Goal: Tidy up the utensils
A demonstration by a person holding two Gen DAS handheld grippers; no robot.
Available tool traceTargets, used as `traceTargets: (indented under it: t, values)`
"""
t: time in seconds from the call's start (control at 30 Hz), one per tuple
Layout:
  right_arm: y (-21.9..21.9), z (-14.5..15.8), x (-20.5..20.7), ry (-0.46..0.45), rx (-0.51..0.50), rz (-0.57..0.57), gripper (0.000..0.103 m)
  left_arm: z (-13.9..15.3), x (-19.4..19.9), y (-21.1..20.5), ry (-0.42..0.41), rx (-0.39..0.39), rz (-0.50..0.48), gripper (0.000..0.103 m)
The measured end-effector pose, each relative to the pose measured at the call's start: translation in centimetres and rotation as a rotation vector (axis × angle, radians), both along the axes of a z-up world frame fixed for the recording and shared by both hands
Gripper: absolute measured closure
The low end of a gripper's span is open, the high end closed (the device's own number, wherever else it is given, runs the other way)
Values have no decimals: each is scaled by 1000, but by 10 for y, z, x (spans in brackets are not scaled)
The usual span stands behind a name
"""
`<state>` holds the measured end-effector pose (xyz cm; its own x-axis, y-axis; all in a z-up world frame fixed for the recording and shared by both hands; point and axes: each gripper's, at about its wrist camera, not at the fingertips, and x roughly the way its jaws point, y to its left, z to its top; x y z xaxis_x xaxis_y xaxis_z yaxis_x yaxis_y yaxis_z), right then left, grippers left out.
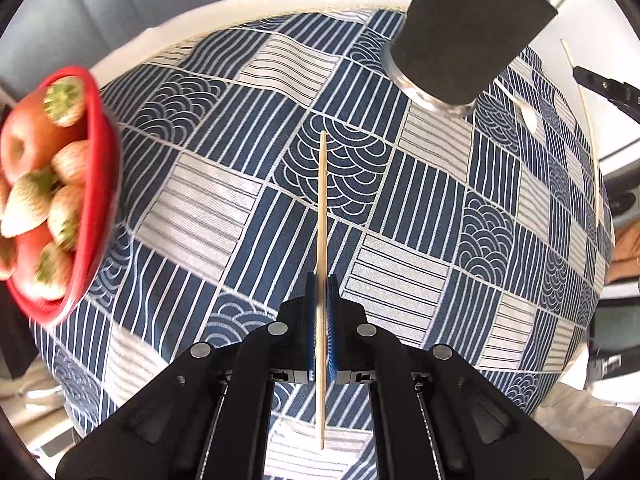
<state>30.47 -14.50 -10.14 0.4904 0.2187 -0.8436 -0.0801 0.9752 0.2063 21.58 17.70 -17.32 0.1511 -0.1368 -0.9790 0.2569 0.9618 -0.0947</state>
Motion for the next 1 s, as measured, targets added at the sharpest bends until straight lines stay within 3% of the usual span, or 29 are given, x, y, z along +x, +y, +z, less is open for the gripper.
traceTargets:
  t: [0.37,0.7,1.0]
  values:
    - [-34,65,3,-147,70,100,98,62,-11,-10,-84,80,155,98]
    - [-60,94,7,-223,86,187,98,109,-12,-43,-211,88,244,98]
    - [-56,113,16,-274,83,260,98,139,3,-65,-306,82,271,98]
